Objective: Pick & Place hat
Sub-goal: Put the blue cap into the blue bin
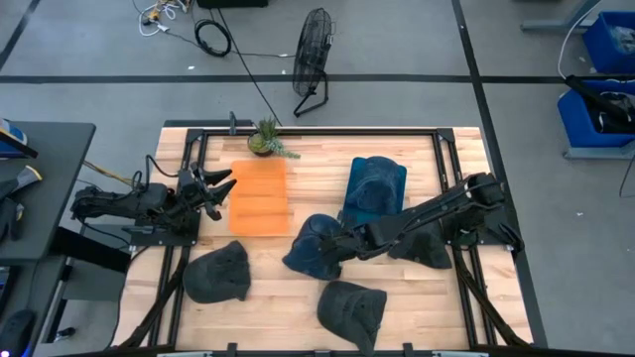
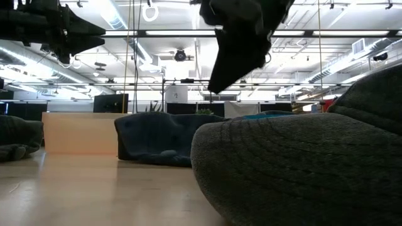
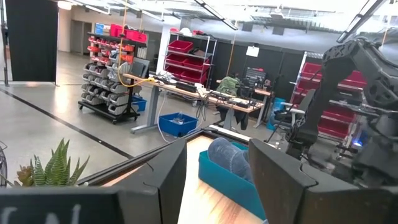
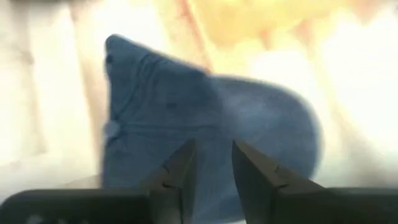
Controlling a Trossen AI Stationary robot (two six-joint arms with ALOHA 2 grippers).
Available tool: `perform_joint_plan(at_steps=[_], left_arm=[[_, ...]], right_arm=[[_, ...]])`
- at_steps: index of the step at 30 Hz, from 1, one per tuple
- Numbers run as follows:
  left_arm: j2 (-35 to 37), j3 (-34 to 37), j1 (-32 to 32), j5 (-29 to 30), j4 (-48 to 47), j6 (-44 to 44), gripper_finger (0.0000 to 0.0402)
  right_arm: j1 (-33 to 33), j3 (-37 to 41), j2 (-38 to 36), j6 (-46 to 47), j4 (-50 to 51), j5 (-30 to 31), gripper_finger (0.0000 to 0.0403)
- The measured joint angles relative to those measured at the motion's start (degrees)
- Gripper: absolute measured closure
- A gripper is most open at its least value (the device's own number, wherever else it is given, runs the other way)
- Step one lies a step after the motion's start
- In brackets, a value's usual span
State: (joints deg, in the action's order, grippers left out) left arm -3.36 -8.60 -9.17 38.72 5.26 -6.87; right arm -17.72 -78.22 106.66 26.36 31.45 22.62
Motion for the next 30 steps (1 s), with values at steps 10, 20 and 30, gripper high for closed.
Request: perform_joint_plan(at_steps=[10, 20, 30], left_arm=[[0.0, 0.0, 0.0, 0.0, -0.3, 0.0, 0.0225], [0.0, 0.0, 0.0, 0.0, -1.0, 0.0, 0.0225], [0.0, 0.0, 0.0, 0.0, -1.3, 0.0, 0.0225]], right_arm=[[0.0, 0.0, 3.0, -8.7, -1.9, -1.7, 0.0204], [1.2, 0.0, 6.0, -4.7, 2.0, -1.2, 0.0166], [1.4, -0.2, 5.1, -5.6, 4.4, -2.5, 0.0355]])
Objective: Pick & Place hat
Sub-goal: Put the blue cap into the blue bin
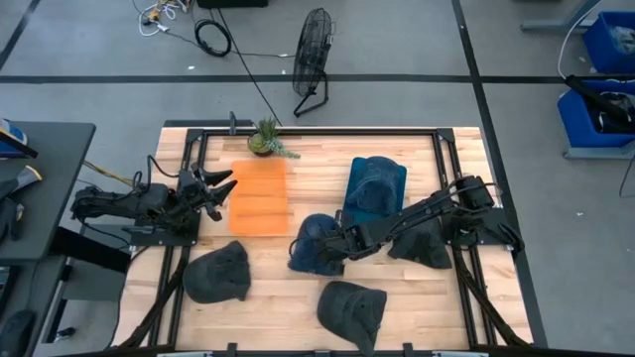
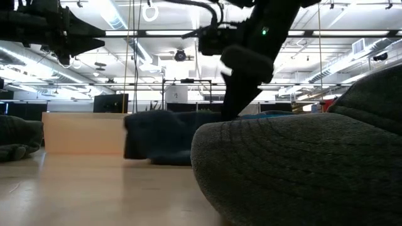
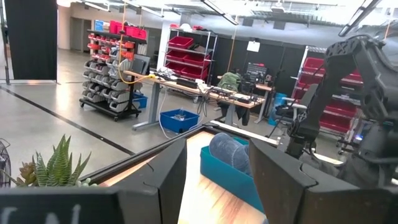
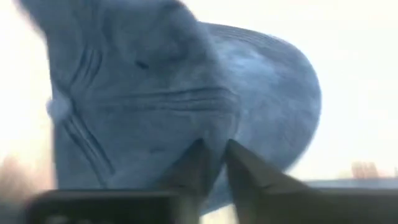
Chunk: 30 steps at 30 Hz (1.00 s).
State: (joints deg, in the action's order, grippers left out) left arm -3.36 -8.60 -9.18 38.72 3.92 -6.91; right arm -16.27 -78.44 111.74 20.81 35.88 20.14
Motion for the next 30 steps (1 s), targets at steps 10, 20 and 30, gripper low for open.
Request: perform_joint_plan(at_steps=[10, 20, 30], left_arm=[[0.0, 0.0, 0.0, 0.0, 0.0, 0.0, 0.0225], [0.0, 0.0, 0.0, 0.0, 0.0, 0.0, 0.0225], [0.0, 0.0, 0.0, 0.0, 0.0, 0.0, 0.0225]], right_arm=[[-1.8, -11.4, -6.4, -1.8, 21.8, 9.8, 0.0397], [-0.8, -12.2, -15.6, 16.4, 47.0, 20.1, 0.0399], [1.9, 8.1, -18.3, 17.7, 44.6, 25.0, 0.0401]])
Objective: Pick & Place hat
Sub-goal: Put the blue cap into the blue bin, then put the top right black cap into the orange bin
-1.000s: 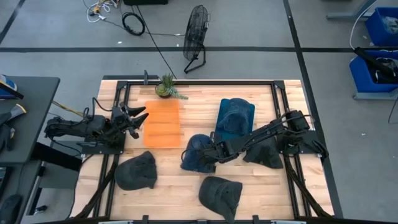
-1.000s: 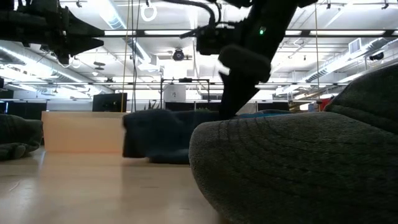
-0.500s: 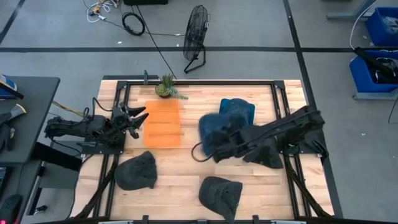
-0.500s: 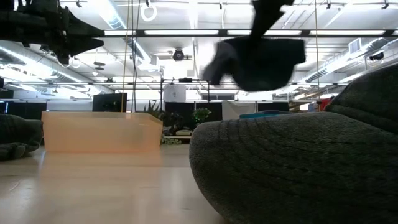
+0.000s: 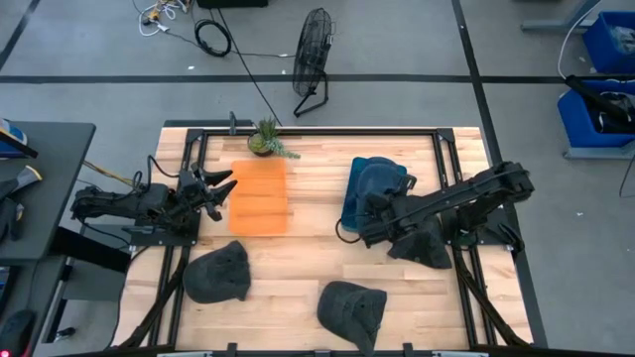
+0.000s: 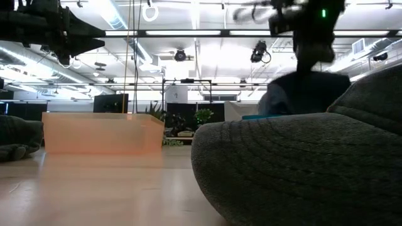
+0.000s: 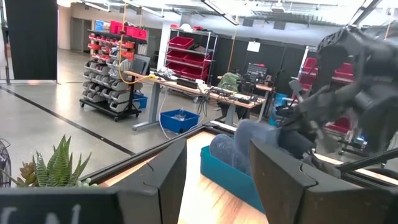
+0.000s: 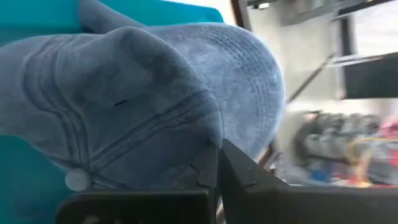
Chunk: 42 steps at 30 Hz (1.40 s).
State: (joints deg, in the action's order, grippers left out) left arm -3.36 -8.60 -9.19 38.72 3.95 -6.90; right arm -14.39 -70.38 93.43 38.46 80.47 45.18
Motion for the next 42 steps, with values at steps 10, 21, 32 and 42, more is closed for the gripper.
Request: perform_joint_plan(at_steps=[10, 21, 32, 42], left_arm=[[0.0, 0.0, 0.0, 0.0, 0.0, 0.0, 0.0225], [0.0, 0.0, 0.0, 0.0, 0.0, 0.0, 0.0225], [0.0, 0.0, 0.0, 0.0, 0.0, 0.0, 0.0225], [0.0, 0.0, 0.0, 0.0, 0.0, 0.0, 0.0225]], right_arm=[[5.8, 11.0, 0.0, -7.5, -22.1, -11.2, 0.0401], [5.8, 10.0, 0.0, -5.3, -19.5, -15.0, 0.0340], [5.7, -0.4, 0.0, -7.9, -5.9, -15.0, 0.0241], [5.7, -13.4, 0.0, -7.8, 0.1, -14.6, 0.0206]])
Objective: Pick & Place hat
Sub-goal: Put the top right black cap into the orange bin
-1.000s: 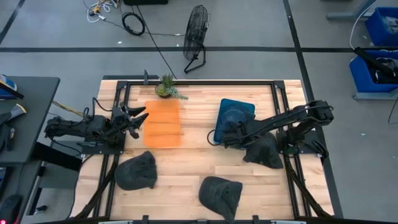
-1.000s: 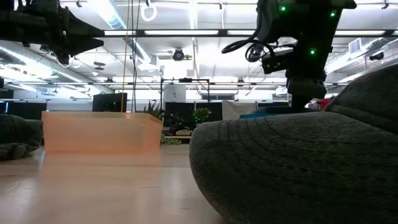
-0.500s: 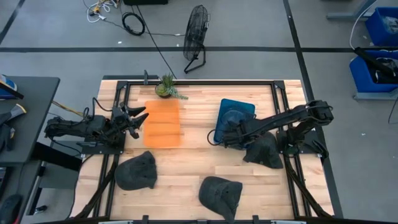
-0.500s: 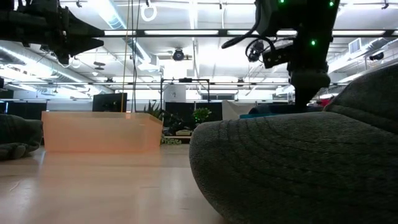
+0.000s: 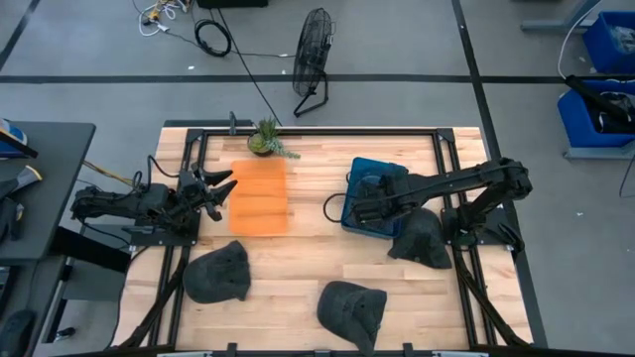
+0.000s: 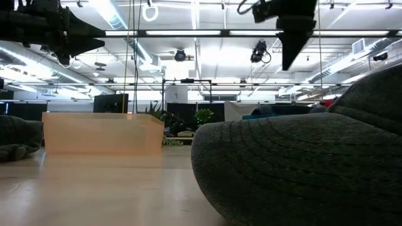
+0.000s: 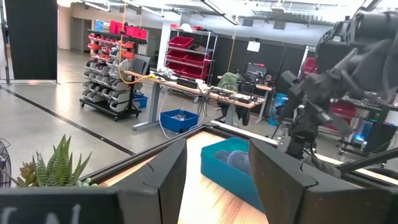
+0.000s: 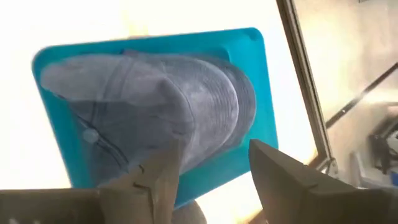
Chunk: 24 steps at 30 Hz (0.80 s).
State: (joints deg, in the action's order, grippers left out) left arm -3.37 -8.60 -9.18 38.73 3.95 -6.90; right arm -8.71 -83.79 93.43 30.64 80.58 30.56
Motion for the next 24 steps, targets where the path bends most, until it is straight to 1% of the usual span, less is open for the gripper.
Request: perform_joint_plan(at_steps=[5, 24], left_arm=[[0.0, 0.0, 0.0, 0.0, 0.0, 0.0, 0.0225], [0.0, 0.0, 0.0, 0.0, 0.0, 0.0, 0.0225]], right_arm=[[0.0, -1.5, 0.0, 0.1, -0.9, 0.0, 0.0208], [0.0, -1.5, 0.0, 0.1, -2.0, -0.2, 0.0209]])
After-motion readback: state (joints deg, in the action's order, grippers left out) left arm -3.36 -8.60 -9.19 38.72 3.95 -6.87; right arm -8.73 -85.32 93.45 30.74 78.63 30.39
